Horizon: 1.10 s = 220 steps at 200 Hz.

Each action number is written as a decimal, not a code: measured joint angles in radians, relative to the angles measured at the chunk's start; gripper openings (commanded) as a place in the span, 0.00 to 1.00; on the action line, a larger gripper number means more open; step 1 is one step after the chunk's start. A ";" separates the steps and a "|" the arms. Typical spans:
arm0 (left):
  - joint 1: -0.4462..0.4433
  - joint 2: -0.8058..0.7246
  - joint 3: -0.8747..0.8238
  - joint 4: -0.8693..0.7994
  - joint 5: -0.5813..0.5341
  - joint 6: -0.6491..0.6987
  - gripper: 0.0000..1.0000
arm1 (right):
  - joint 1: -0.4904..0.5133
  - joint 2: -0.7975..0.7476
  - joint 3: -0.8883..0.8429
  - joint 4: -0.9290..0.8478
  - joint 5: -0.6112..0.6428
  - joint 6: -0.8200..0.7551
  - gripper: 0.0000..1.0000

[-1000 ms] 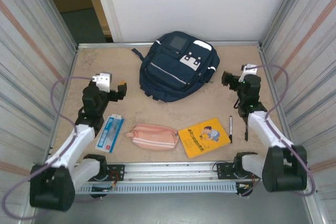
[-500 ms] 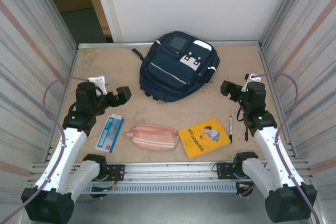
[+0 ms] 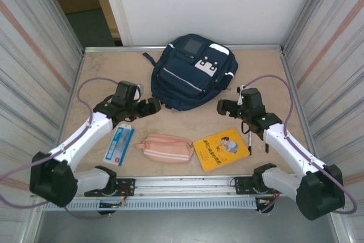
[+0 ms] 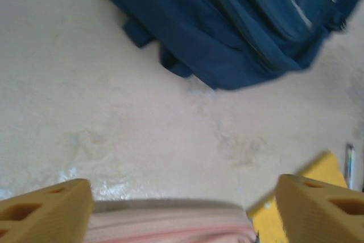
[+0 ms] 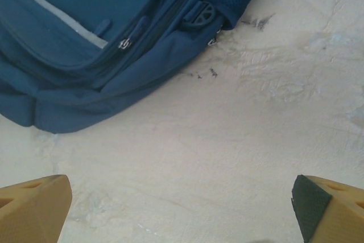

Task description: Pack the student bag

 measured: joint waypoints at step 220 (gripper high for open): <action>-0.036 0.570 0.323 0.098 -0.130 -0.224 0.00 | -0.078 0.204 0.109 -0.074 -0.198 -0.016 0.96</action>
